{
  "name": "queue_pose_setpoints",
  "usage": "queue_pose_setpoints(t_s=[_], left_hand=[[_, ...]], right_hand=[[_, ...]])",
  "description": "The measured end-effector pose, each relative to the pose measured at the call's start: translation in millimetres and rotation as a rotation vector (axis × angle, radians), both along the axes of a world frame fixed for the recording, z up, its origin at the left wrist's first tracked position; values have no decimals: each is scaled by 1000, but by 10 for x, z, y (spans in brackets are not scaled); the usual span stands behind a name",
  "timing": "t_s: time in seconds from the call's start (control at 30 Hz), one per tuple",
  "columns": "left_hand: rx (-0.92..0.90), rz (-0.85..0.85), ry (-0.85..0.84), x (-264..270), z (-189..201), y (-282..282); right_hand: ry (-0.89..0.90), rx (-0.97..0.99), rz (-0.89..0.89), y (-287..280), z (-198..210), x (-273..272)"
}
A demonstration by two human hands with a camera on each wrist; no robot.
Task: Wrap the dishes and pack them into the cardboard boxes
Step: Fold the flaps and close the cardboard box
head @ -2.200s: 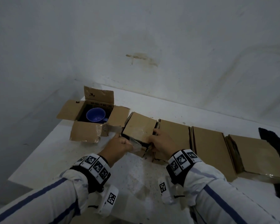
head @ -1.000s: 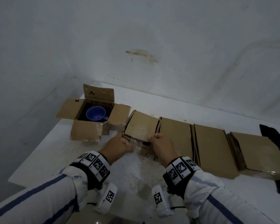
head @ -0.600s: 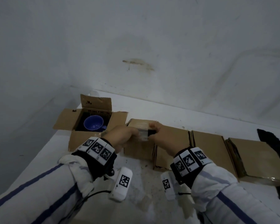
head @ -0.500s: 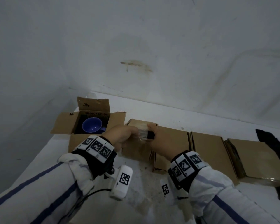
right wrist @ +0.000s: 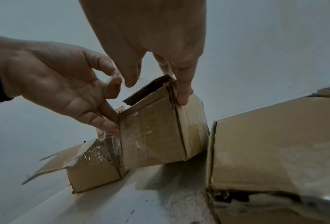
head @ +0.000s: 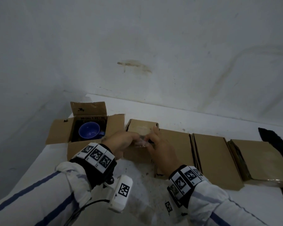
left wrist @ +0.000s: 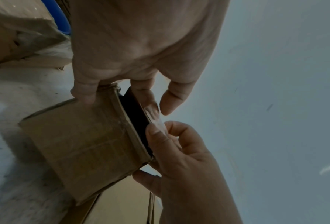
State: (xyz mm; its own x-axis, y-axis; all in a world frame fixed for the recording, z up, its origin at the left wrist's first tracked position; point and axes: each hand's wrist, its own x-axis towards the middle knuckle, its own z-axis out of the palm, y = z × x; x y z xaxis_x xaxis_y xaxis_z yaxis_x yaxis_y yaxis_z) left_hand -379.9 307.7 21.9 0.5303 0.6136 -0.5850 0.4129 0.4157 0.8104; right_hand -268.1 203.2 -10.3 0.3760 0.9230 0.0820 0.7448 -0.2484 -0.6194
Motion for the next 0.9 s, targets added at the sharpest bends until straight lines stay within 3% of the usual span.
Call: queue_pose_setpoints(t_s=[0.27, 0.37, 0.5, 0.67, 0.8, 0.9], left_hand=[[154, -22, -46, -67, -233, -197], [93, 12, -30, -141, -341, -210], [76, 68, 7, -225, -485, -231], [222, -64, -67, -277, -522, -388], [300, 53, -150, -336, -513, -551], [393, 39, -142, -384, -618, -601]], right_hand=[[108, -64, -69, -25, -149, 46], [156, -69, -65, -63, -209, 51], [74, -103, -6, -138, -301, 22], [9, -113, 39, -198, -346, 14], [11, -96, 40, -198, -362, -19], [40, -82, 24, -205, -367, -37]])
